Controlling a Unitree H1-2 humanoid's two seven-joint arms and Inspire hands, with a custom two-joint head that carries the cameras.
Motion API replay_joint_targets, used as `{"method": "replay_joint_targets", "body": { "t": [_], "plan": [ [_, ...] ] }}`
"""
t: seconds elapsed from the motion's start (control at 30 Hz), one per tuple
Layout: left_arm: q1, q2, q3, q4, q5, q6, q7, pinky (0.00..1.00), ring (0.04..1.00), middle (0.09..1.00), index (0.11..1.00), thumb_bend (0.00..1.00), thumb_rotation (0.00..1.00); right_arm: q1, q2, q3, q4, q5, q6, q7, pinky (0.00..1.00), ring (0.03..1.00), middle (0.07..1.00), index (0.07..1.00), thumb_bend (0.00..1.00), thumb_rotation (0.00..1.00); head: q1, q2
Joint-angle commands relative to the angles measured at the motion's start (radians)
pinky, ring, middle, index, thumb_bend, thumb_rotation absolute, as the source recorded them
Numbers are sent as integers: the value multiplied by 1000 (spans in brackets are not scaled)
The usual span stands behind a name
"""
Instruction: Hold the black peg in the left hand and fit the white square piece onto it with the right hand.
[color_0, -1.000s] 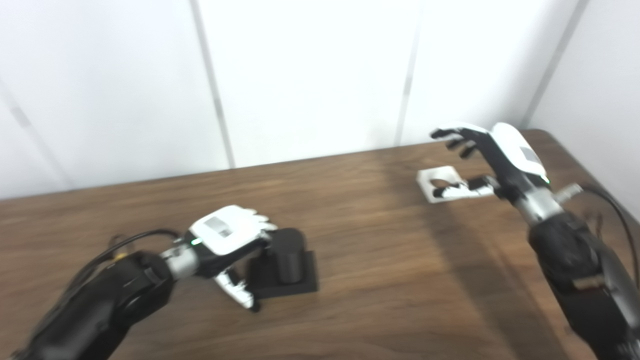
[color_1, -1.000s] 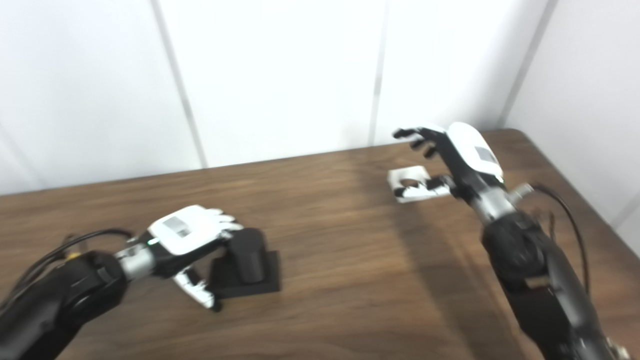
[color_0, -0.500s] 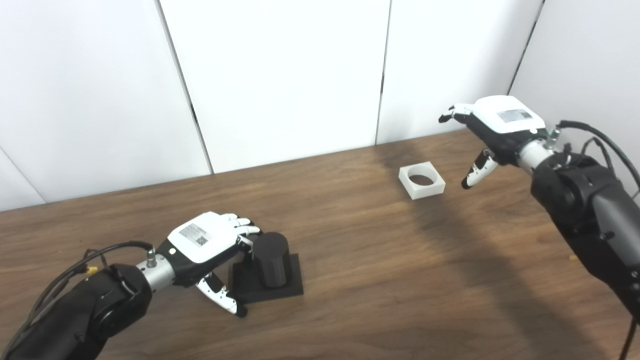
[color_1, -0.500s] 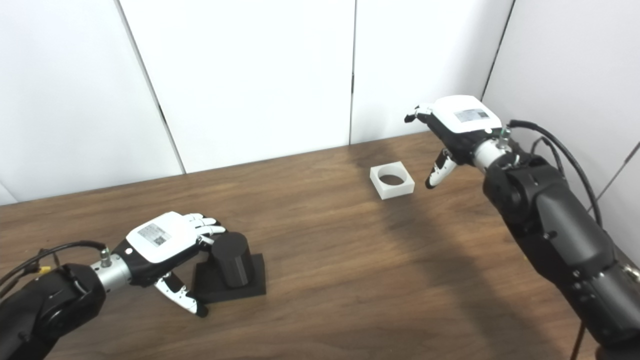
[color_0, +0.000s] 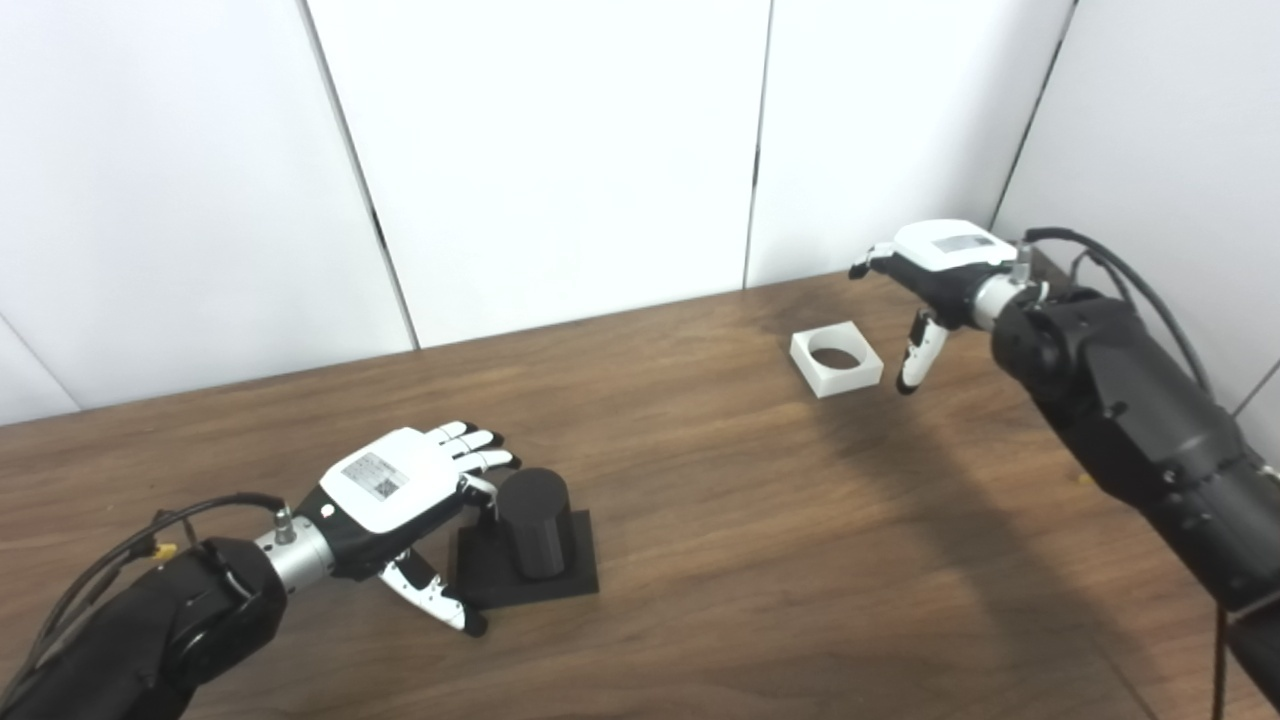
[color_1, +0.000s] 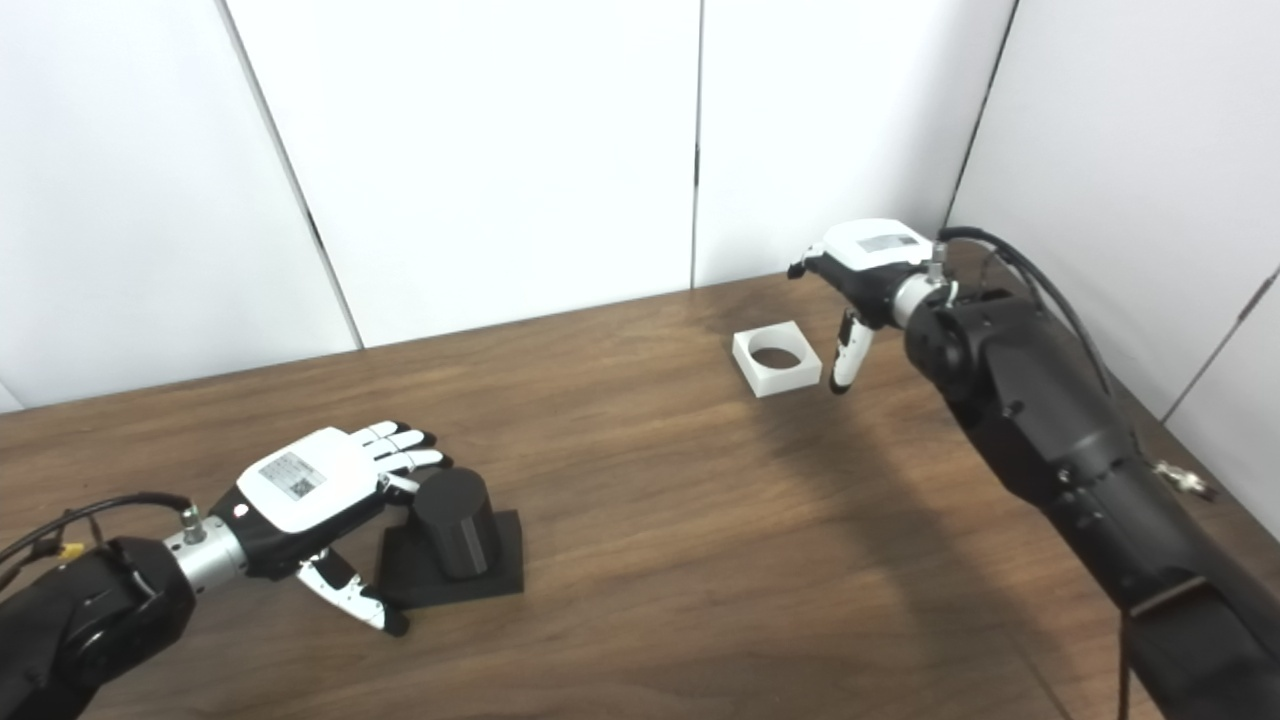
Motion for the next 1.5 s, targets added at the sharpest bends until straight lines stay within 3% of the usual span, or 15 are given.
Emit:
{"method": "replay_joint_targets", "body": {
  "t": [0.0,0.5,0.87,1.17,1.2,1.23,1.47],
  "plan": [
    [86,57,-72,101,115,0,-99,972,958,909,491,517,89,-69,-12,9,16,-10,-27,-35,851,911,930,857,890,99,-1,2],
    [94,66,-72,80,100,0,-95,966,944,900,490,519,86,-159,56,124,205,-22,-54,-69,852,892,907,844,885,101,7,3],
    [99,69,-71,66,101,3,-100,962,943,893,490,519,85,-196,67,160,283,-11,-72,-90,819,886,904,822,862,108,9,10],
    [111,80,-61,31,91,12,-121,931,921,880,490,520,83,-190,63,170,305,-27,-60,-104,794,862,840,597,754,156,7,20],
    [111,82,-61,29,91,14,-125,930,922,881,490,521,82,-188,63,169,305,-28,-56,-104,794,858,832,534,615,149,5,21],
    [111,83,-60,27,89,13,-126,930,923,882,490,521,82,-188,60,171,306,-32,-53,-100,795,855,828,513,568,146,4,21],
    [115,90,-55,10,80,14,-132,917,913,874,489,521,80,-197,38,199,308,-75,0,-39,763,803,759,493,515,152,6,30]
  ]
}}
